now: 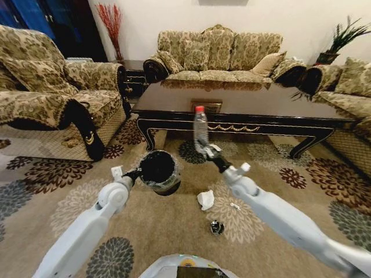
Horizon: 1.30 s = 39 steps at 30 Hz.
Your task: Move to the front of the table and pick up the trash from the floor, then place it into the trash bin.
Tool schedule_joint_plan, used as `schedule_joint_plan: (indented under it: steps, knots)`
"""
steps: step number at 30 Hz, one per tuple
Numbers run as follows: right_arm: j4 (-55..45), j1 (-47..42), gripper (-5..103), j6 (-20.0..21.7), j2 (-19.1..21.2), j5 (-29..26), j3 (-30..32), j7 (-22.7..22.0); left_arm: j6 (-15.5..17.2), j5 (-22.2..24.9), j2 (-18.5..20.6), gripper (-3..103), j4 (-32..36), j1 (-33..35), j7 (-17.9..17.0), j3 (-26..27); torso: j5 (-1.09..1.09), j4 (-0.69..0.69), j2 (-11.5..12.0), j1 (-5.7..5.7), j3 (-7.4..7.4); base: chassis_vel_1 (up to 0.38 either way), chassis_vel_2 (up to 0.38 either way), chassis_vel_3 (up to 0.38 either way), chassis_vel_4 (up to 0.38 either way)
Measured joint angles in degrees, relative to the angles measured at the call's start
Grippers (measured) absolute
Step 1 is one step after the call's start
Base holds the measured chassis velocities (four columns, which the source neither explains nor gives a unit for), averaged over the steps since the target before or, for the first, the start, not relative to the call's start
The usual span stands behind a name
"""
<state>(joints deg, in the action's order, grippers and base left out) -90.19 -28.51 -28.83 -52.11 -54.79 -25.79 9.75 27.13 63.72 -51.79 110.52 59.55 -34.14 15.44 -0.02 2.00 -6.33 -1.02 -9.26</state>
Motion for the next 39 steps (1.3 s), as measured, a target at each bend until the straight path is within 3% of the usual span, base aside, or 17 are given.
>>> schedule_joint_plan:
  steps: [9, 20, 23, 25, 28, 30, 32, 34, 39]
  knots:
    - [9.46, 3.62, 19, -1.61, -9.06, 2.16, -6.82, 0.28, -0.21, 1.45, -0.46, 4, -2.83, -4.51, 0.04, -2.67, -0.01, 0.00, 0.00, 0.00, 0.01, 0.000, 0.000, 0.000, 0.000]
    - [9.65, 3.70, 16, -1.67, -12.17, 3.19, -8.84, 0.29, -0.21, 2.05, 0.62, 4, -2.54, -4.28, -0.11, -1.14, 0.01, 0.00, 0.00, 0.01, 0.01, 0.000, 0.000, 0.000, 0.000]
    - [9.75, 4.07, 29, -1.67, -13.22, 4.04, -10.07, 0.27, -0.21, 2.07, 0.71, 4, -2.51, -4.06, -0.11, -0.66, 0.01, 0.00, 0.00, 0.01, 0.01, 0.000, 0.000, 0.000, 0.000]
    - [9.76, 4.17, 29, -1.68, -13.39, 4.08, -10.29, 0.27, -0.21, 2.07, 0.68, 4, -2.49, -4.01, -0.11, -0.60, 0.02, 0.00, 0.00, 0.01, 0.01, 0.000, 0.000, 0.000, 0.000]
    - [9.90, 4.92, 45, -1.67, -14.24, 4.15, -11.32, 0.27, -0.21, 2.04, 0.38, 4, -2.40, -3.61, -0.11, -0.26, 0.01, 0.00, 0.00, 0.01, 0.01, 0.000, 0.000, 0.000, 0.000]
    - [10.02, 5.25, 45, -1.68, -14.50, 4.15, -11.62, 0.28, -0.21, 1.99, 0.33, 4, -2.34, -3.41, -0.11, -0.05, 0.01, 0.00, 0.00, 0.01, 0.01, 0.000, 0.000, 0.000, 0.000]
    - [10.17, 5.97, 61, -1.68, -14.84, 4.12, -12.05, 0.29, -0.21, 1.89, 0.29, 4, -2.08, -2.81, -0.11, 0.60, 0.02, 0.02, 0.00, 0.01, 0.01, 0.000, 0.000, 0.000, 0.000]
    - [10.17, 6.11, 61, -1.67, -14.82, 4.10, -12.08, 0.29, -0.21, 1.88, 0.34, 4, -2.02, -2.69, -0.11, 0.73, 0.01, 0.02, 0.00, 0.01, 0.01, 0.000, 0.000, 0.000, 0.000]
    - [9.90, 6.23, 83, -1.76, -13.83, 4.08, -12.09, 0.34, -0.21, 1.90, 1.20, 4, -1.51, -1.76, -0.01, 2.24, 0.02, -0.01, 0.00, 0.01, 0.01, 0.000, 0.000, 0.000, 0.000]
